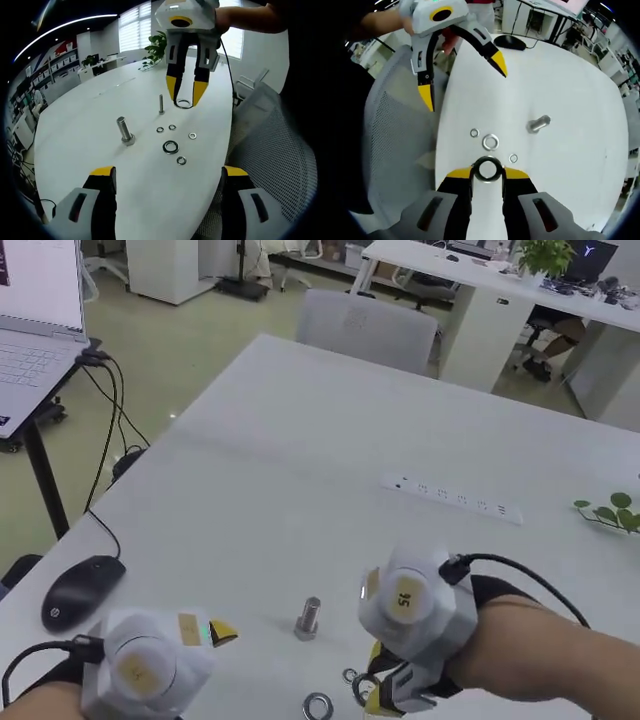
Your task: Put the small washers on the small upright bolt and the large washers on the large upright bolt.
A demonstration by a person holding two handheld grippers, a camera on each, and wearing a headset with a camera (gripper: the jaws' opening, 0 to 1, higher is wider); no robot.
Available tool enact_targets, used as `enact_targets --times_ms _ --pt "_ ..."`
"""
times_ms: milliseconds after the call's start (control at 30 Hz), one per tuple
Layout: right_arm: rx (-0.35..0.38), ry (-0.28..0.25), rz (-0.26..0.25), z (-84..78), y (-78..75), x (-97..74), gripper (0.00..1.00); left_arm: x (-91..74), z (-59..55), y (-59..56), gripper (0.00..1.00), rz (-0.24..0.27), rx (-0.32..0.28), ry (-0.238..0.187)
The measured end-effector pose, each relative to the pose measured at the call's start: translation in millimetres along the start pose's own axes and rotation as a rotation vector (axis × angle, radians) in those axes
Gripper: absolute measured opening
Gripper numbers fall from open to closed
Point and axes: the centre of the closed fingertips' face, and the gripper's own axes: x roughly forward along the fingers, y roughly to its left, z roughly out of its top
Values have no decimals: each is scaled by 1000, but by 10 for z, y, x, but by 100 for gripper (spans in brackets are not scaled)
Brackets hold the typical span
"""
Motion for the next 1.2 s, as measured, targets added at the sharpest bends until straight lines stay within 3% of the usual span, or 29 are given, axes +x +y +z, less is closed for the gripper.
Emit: enact_targets --times_ms 133,600,1200 --pt "31 -27 11 62 -75 -40 22 3 7 8 86 3 1 -1" --pt "98 -32 -23 186 -502 17 22 33 -15 23 86 2 -6 3" --pt "84 -34 -61 407 -893 182 22 49 13 80 87 8 -26 -17"
